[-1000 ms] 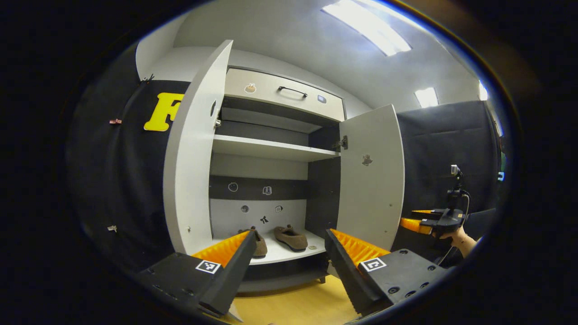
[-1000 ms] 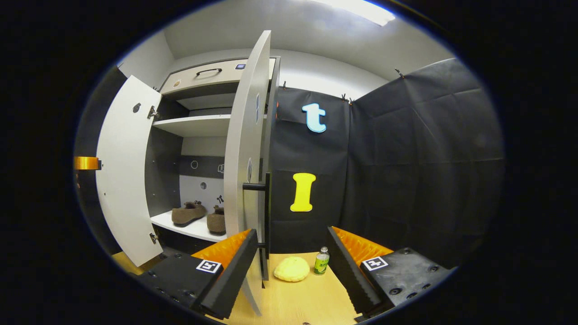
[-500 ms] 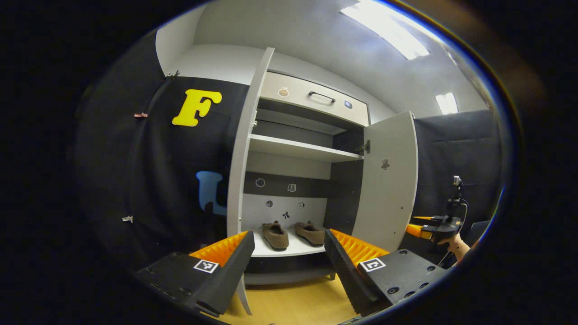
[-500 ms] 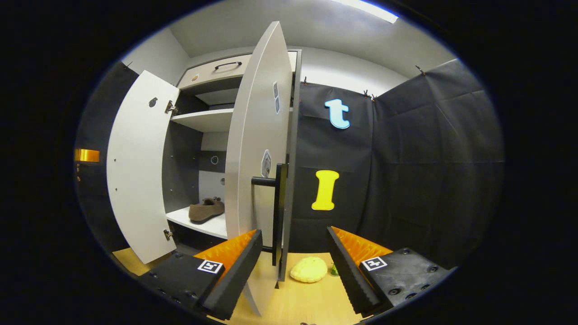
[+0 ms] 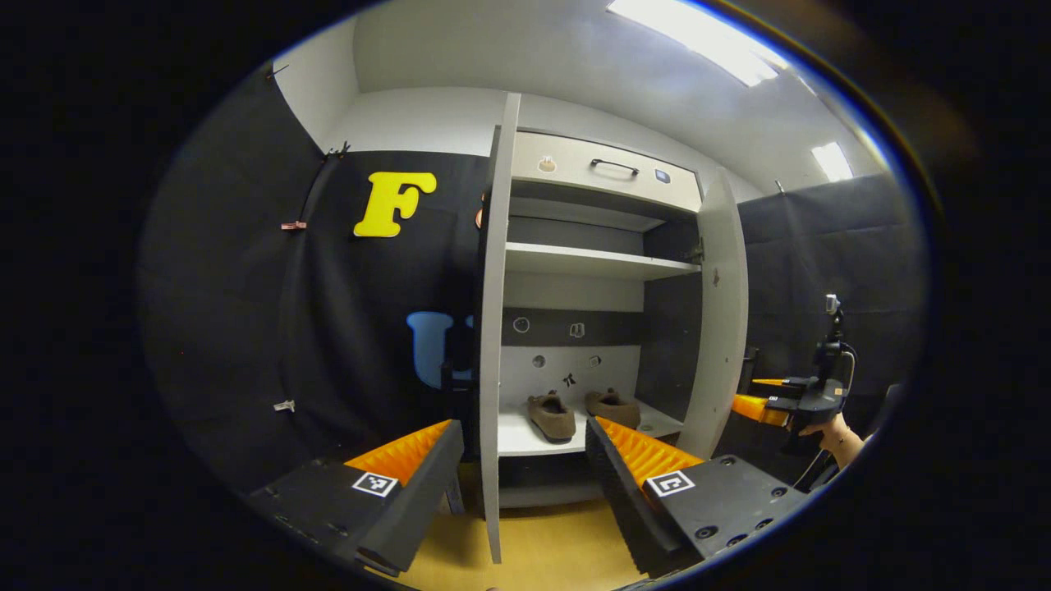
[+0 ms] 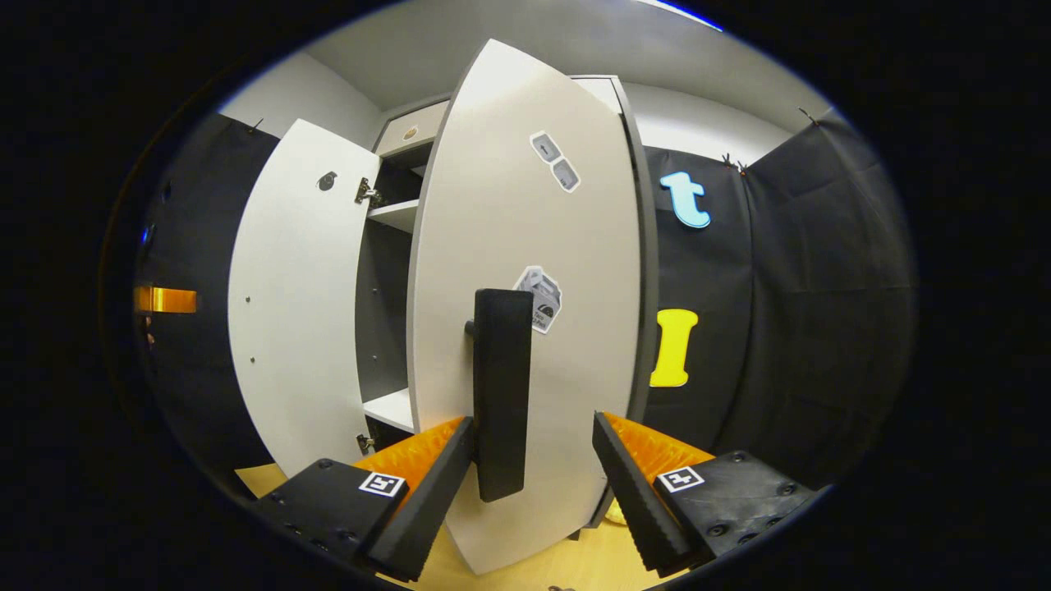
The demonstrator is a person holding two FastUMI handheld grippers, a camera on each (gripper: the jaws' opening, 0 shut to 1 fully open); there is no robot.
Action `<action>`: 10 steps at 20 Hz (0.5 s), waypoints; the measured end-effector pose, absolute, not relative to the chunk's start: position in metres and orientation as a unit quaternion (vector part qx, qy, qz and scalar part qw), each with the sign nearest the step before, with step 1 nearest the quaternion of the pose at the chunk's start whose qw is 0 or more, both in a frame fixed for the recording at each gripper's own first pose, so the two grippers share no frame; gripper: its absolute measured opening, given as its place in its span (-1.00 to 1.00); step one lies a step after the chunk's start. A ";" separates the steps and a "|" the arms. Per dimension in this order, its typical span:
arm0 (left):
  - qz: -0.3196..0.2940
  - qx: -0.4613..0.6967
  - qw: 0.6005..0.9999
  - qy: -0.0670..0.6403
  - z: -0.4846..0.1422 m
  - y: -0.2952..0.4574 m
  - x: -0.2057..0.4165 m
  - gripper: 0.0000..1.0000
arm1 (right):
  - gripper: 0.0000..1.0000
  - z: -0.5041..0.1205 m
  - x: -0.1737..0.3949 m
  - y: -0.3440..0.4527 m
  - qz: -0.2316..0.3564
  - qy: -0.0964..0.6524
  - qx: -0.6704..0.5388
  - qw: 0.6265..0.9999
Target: Grab one shoe with the right hand and put it into the shoe cabinet, grab the other shoe with the left hand and put it into the shoe cabinet; then close the right door with the right hand and the left door with the left hand.
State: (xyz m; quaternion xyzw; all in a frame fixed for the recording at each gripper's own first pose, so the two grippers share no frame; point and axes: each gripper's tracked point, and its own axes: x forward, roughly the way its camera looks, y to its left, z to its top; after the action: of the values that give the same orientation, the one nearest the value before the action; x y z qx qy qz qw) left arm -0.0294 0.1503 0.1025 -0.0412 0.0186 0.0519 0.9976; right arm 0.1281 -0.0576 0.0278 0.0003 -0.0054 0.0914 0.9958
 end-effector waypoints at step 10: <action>0.128 -0.041 0.991 0.022 0.070 0.230 -0.032 0.88 | 0.96 0.015 0.131 0.004 0.153 0.014 -0.010 0.988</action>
State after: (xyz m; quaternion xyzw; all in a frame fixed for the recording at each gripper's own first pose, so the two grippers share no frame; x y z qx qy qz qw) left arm -0.0319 0.2303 0.0696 -0.0409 0.0224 0.1281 0.9907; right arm 0.1305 0.0040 0.0154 -0.0105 0.0136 0.1535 0.9880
